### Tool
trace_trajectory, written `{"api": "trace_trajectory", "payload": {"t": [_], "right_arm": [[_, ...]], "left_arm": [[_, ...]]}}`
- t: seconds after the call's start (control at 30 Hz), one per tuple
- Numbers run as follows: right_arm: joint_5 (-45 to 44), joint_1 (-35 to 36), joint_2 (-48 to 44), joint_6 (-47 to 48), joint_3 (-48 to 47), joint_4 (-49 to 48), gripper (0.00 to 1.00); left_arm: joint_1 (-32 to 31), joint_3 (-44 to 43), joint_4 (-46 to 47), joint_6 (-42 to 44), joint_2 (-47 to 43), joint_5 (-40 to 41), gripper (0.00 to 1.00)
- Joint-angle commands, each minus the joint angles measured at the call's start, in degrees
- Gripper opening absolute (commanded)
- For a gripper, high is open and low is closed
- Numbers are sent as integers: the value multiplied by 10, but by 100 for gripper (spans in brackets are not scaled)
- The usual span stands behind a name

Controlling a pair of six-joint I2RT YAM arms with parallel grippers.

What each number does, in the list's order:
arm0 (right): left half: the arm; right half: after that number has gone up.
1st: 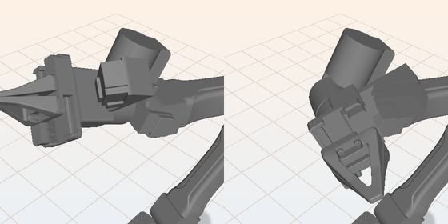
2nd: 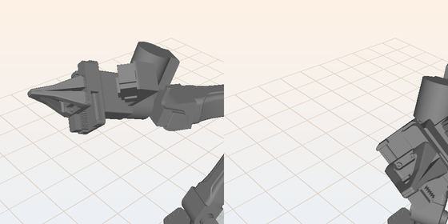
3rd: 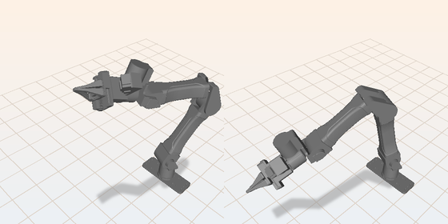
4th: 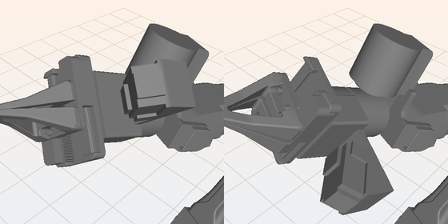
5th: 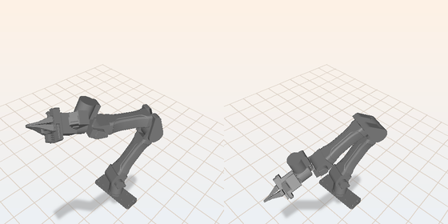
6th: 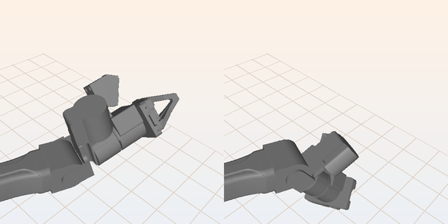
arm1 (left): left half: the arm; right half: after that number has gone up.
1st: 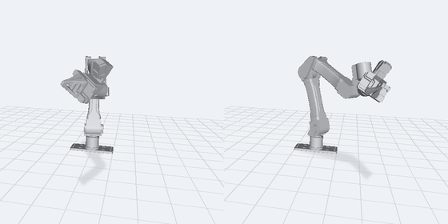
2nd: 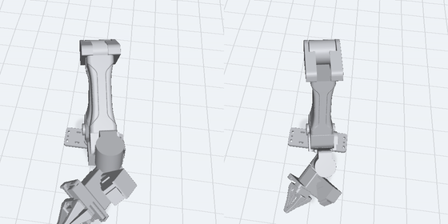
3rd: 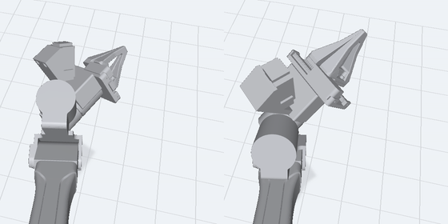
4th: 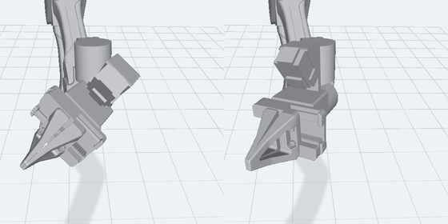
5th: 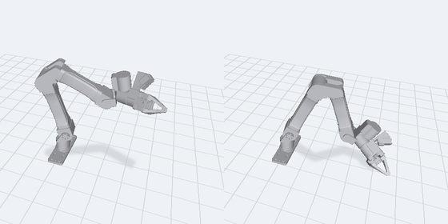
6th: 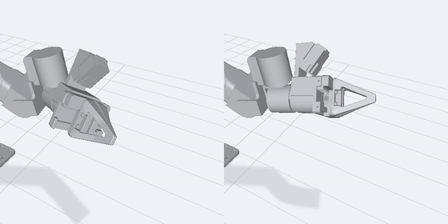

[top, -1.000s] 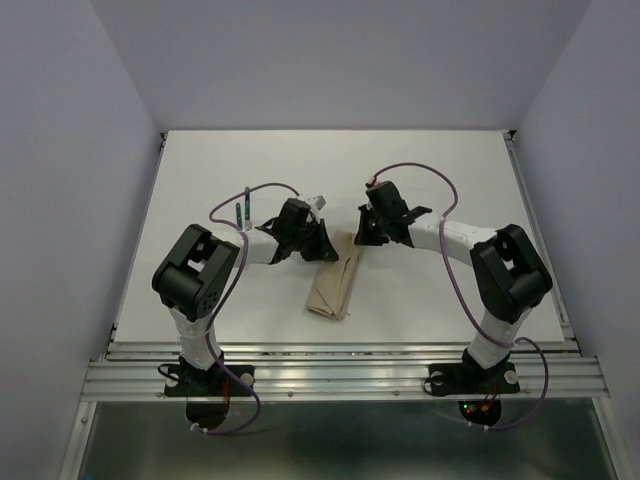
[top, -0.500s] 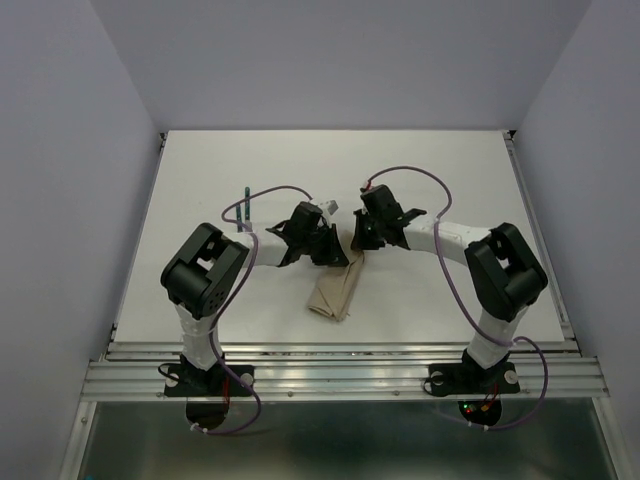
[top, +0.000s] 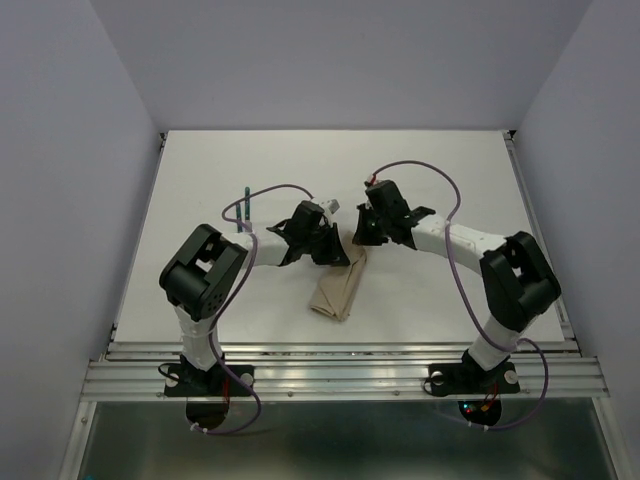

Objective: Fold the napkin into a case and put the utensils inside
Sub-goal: Stuff the top corner of the smaller-rectangle-folded napkin into the folded napkin.

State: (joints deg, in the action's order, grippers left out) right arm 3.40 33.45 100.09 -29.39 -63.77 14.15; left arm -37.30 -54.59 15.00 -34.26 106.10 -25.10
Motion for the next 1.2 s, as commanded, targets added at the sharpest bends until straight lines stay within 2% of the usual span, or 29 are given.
{"api": "trace_trajectory", "payload": {"t": [0.0, 0.2, 0.9, 1.17], "right_arm": [[-84, 5, -88, 0, 21, -6, 2], [-103, -20, -88, -23, 54, -6, 2], [-20, -20, 14, -8, 0, -15, 1], [-31, -20, 73, -18, 7, -24, 1]], "left_arm": [[-2, -22, -23, 14, -46, 8, 0], [-3, -21, -24, 16, -44, 3, 0], [-13, -34, 13, 3, 20, -33, 0], [-15, -56, 7, 9, 31, -35, 0]]}}
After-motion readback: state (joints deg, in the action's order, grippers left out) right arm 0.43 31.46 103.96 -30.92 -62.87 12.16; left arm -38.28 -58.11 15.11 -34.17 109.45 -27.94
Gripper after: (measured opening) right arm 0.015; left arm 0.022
